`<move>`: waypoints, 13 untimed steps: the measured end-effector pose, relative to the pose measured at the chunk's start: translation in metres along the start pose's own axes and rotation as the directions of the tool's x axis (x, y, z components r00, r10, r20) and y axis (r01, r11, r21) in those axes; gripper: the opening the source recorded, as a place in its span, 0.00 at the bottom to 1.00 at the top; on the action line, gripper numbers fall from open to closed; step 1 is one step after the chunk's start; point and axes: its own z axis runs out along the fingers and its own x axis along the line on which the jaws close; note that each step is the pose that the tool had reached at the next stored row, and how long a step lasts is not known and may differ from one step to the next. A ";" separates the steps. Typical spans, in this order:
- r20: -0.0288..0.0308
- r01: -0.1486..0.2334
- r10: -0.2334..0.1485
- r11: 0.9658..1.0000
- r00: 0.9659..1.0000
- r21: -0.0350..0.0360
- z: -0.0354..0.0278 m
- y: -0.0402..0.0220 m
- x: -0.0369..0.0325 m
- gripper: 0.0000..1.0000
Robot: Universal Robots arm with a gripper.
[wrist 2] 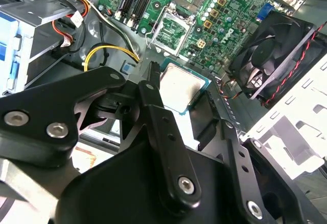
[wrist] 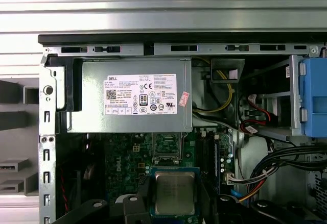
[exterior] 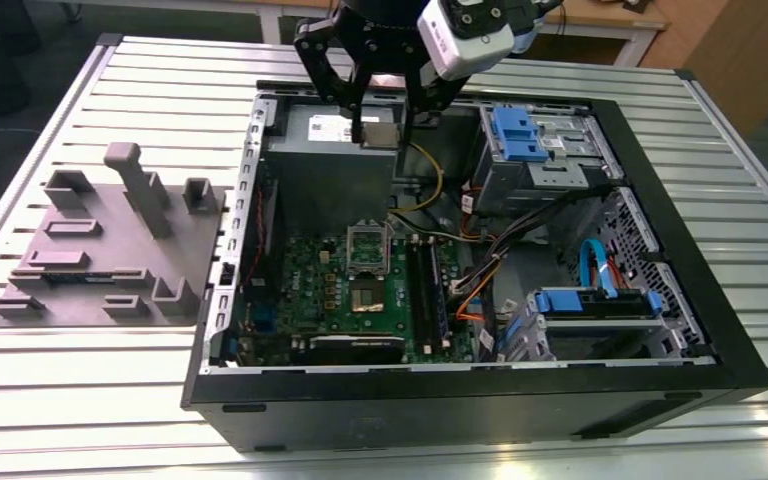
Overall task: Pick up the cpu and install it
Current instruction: 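Place the cpu into insertion slot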
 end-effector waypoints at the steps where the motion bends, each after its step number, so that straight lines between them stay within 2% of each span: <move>1: 0.000 0.000 0.000 1.000 1.000 0.000 0.0000 0.0000 0.0000 0.47; 6: 0.000 0.000 0.000 1.000 1.000 0.000 0.0029 -0.0027 -0.0003 0.47; 10: 0.000 0.000 0.000 1.000 1.000 0.000 0.0074 -0.0116 -0.0008 0.47; 13: 0.000 0.000 0.000 1.000 1.000 0.000 0.0125 -0.0141 -0.0016 0.47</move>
